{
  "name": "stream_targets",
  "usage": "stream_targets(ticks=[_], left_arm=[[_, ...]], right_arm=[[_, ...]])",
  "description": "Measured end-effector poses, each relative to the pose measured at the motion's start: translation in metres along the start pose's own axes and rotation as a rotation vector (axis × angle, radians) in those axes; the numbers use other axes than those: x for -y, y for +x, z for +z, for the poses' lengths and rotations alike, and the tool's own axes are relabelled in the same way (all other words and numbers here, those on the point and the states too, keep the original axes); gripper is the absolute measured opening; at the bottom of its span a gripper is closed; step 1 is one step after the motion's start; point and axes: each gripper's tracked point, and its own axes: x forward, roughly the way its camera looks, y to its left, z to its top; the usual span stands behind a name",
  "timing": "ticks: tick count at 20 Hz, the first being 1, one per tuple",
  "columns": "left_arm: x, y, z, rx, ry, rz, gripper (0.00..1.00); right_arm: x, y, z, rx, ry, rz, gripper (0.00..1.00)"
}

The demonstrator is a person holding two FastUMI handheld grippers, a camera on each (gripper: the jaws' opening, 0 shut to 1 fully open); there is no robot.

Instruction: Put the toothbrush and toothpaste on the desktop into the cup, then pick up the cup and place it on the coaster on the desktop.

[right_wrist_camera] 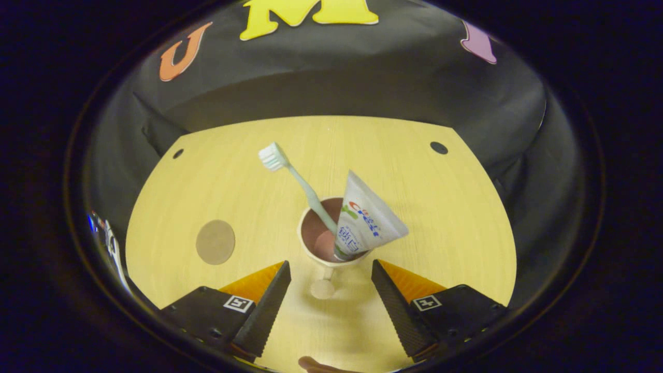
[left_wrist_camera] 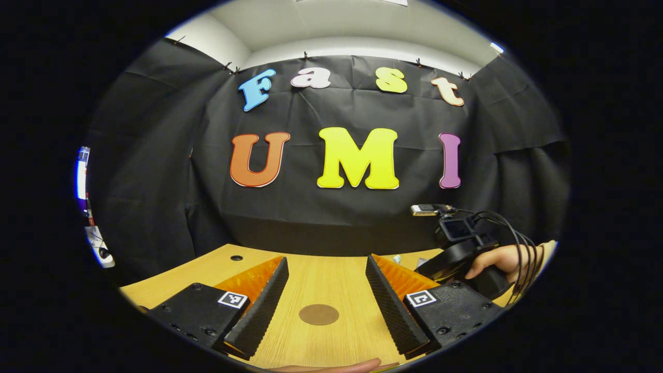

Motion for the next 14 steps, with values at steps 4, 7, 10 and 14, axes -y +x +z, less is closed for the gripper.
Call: stream_targets(ticks=[4,7,10,14], left_arm=[[-0.001,-0.002,0.004,0.005,-0.020,-0.024,0.95],[-0.009,-0.002,0.008,0.021,-0.007,-0.023,0.95],[-0.016,-0.002,0.013,0.039,0.011,-0.022,0.95],[-0.014,-0.002,0.011,0.037,0.014,-0.035,0.95]], right_arm=[[-0.003,0.012,0.000,-0.098,0.027,-0.047,0.95],[-0.003,0.020,-0.005,-0.172,0.031,-0.098,0.96],[-0.003,0.032,-0.012,-0.219,0.031,-0.133,0.86],[-0.003,0.041,-0.023,-0.277,0.107,-0.112,0.54]])
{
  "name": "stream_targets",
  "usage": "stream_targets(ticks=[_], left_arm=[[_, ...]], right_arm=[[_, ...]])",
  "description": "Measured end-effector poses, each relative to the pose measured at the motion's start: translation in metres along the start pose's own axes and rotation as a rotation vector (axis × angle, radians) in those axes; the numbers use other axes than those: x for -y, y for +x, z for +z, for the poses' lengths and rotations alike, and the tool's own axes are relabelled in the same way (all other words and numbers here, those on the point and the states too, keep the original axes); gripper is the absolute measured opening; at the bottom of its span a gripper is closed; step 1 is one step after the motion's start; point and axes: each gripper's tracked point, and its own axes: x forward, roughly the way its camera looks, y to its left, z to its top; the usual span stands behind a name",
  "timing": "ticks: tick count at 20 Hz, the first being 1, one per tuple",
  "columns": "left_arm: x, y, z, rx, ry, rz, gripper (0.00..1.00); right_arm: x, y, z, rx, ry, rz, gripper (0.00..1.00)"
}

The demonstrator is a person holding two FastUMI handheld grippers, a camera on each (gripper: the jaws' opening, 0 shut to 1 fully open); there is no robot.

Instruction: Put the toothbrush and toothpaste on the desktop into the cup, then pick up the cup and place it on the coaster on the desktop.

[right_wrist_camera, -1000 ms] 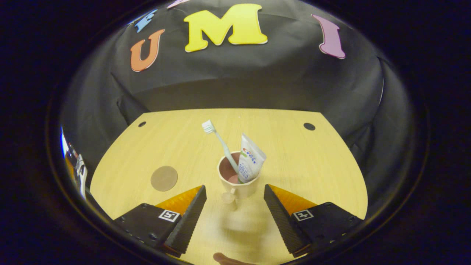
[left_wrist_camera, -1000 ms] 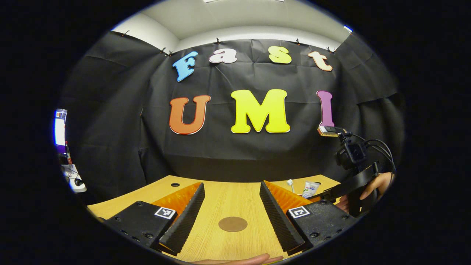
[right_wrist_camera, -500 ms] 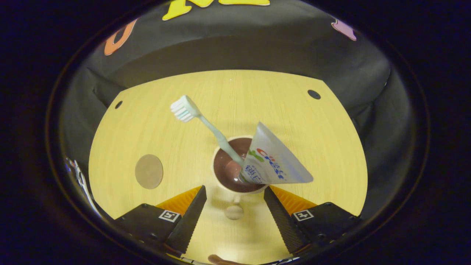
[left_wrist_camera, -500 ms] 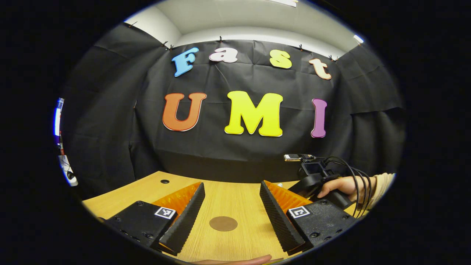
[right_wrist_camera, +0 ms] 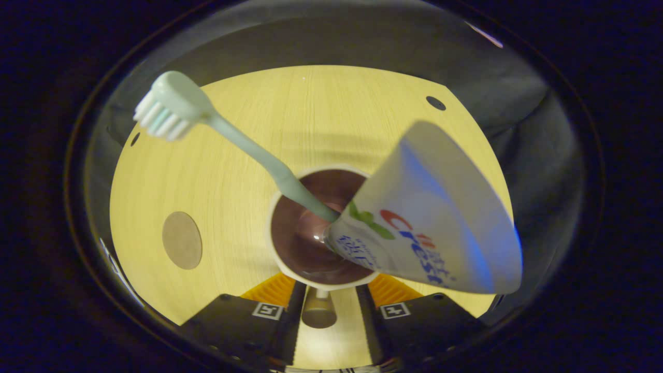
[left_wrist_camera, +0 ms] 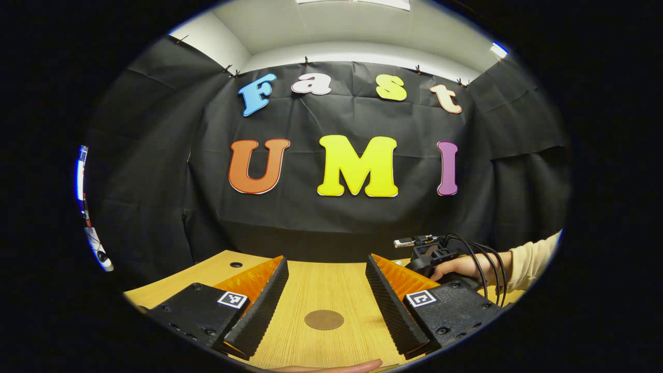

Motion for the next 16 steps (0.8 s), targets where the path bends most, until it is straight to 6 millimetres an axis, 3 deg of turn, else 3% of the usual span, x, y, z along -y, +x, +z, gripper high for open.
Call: stream_targets(ticks=[1,3,9,13,16], left_arm=[[0.000,0.001,0.000,0.001,-0.001,-0.004,0.95],[0.000,-0.001,0.001,-0.001,0.001,-0.006,0.95],[-0.007,-0.001,0.003,0.009,0.020,0.005,0.95],[-0.008,0.001,-0.004,-0.027,-0.029,-0.025,0.95],[-0.013,0.002,-0.012,-0.076,-0.066,-0.043,0.95]], right_arm=[[0.001,0.003,0.000,-0.008,0.003,0.000,0.50],[-0.001,0.005,-0.002,-0.011,0.013,0.008,0.26],[-0.003,0.003,-0.003,-0.006,-0.012,0.047,0.23],[-0.009,-0.013,0.002,0.046,-0.049,0.062,0.22],[-0.021,-0.038,0.005,0.077,-0.077,0.068,0.22]])
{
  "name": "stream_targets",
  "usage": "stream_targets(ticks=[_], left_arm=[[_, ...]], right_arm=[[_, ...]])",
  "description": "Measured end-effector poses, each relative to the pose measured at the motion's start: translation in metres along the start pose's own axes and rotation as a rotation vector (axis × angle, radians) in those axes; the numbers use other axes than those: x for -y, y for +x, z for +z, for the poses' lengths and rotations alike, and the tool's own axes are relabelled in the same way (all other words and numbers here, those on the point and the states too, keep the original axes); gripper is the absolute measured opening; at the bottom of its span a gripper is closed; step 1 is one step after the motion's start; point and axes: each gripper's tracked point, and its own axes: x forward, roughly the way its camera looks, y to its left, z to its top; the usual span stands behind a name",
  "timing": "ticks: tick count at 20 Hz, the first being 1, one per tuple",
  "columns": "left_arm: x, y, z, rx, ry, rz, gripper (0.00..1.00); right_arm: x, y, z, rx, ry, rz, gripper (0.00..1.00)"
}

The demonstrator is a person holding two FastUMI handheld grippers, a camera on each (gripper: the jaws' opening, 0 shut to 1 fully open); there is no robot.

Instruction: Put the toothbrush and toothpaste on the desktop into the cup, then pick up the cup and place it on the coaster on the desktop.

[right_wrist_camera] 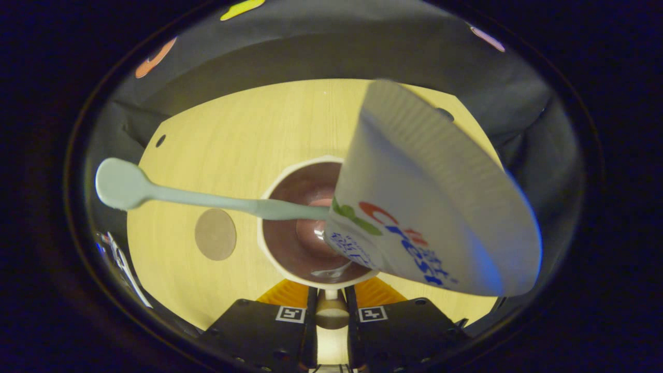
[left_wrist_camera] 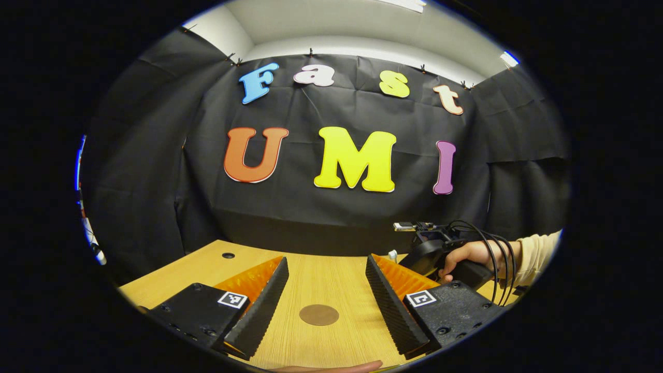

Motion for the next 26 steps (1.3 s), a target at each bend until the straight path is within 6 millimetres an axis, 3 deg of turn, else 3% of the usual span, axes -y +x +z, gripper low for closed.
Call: stream_targets(ticks=[3,6,17,26], left_arm=[[-0.017,0.001,0.000,-0.006,0.007,0.029,0.95],[-0.026,0.001,0.002,-0.004,0.029,0.050,0.95],[-0.056,-0.025,0.032,0.092,0.145,0.130,0.95],[-0.052,-0.021,0.027,0.074,0.143,0.111,0.95]], right_arm=[[-0.022,-0.018,0.007,0.021,-0.034,0.023,0.23],[-0.049,-0.024,0.005,0.037,-0.110,0.020,0.22],[-0.147,-0.006,-0.027,-0.050,-0.266,0.098,0.22],[-0.170,0.017,-0.032,-0.076,-0.320,0.092,0.22]])
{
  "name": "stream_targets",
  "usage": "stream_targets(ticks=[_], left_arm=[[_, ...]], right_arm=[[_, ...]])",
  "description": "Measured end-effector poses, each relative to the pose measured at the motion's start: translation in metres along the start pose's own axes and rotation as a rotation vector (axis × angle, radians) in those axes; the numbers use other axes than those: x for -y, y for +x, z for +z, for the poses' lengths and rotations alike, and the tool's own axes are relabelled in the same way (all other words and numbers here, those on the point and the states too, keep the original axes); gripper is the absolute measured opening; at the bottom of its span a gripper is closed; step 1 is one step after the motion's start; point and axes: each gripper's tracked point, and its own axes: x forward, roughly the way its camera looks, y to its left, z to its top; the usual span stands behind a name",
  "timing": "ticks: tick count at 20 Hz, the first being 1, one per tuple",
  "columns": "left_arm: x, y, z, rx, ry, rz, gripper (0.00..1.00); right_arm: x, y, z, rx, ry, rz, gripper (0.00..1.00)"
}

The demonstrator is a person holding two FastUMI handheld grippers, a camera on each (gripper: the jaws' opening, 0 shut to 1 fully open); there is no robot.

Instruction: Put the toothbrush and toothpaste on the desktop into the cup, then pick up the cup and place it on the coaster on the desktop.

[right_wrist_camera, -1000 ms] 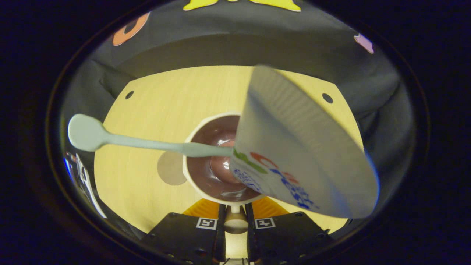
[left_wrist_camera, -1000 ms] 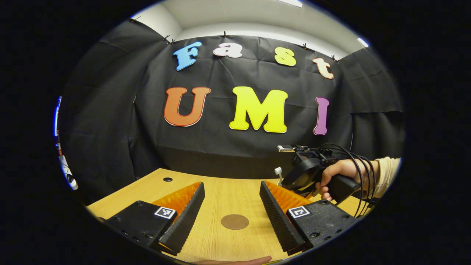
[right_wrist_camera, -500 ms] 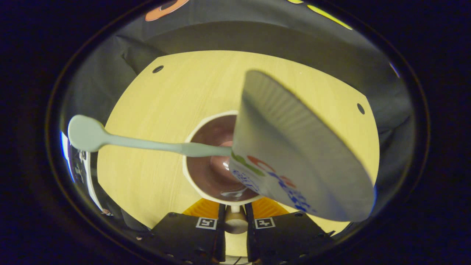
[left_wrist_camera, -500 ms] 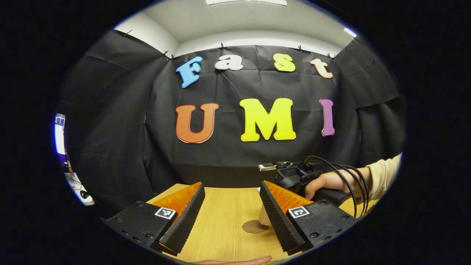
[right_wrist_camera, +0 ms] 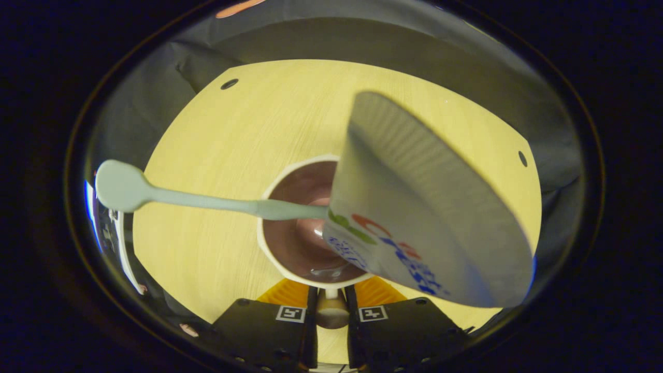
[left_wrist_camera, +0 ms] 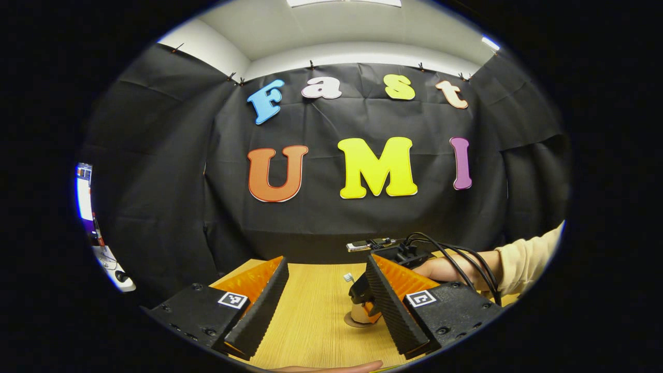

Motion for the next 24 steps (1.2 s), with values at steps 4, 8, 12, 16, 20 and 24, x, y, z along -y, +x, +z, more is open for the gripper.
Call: stream_targets(ticks=[4,8,12,16,20,24], left_arm=[[0.004,-0.001,0.000,-0.002,0.003,-0.016,0.95],[0.004,0.001,-0.001,-0.002,0.015,-0.015,0.95],[0.007,0.001,-0.001,-0.006,0.010,-0.022,0.95],[0.006,-0.001,0.001,0.005,0.016,-0.013,0.95],[0.009,-0.003,0.005,0.013,0.023,-0.010,0.95],[0.015,-0.003,0.005,0.020,0.026,-0.021,0.95]], right_arm=[[-0.007,0.009,-0.007,-0.030,-0.017,0.001,0.23],[-0.002,0.005,-0.002,0.013,-0.056,-0.033,0.26],[-0.003,-0.013,0.002,0.059,-0.025,-0.010,0.28],[0.002,-0.037,-0.002,0.111,-0.016,0.019,0.53],[0.006,-0.066,0.005,0.215,0.012,0.082,0.98],[0.028,-0.096,0.013,0.331,0.041,0.093,0.98]])
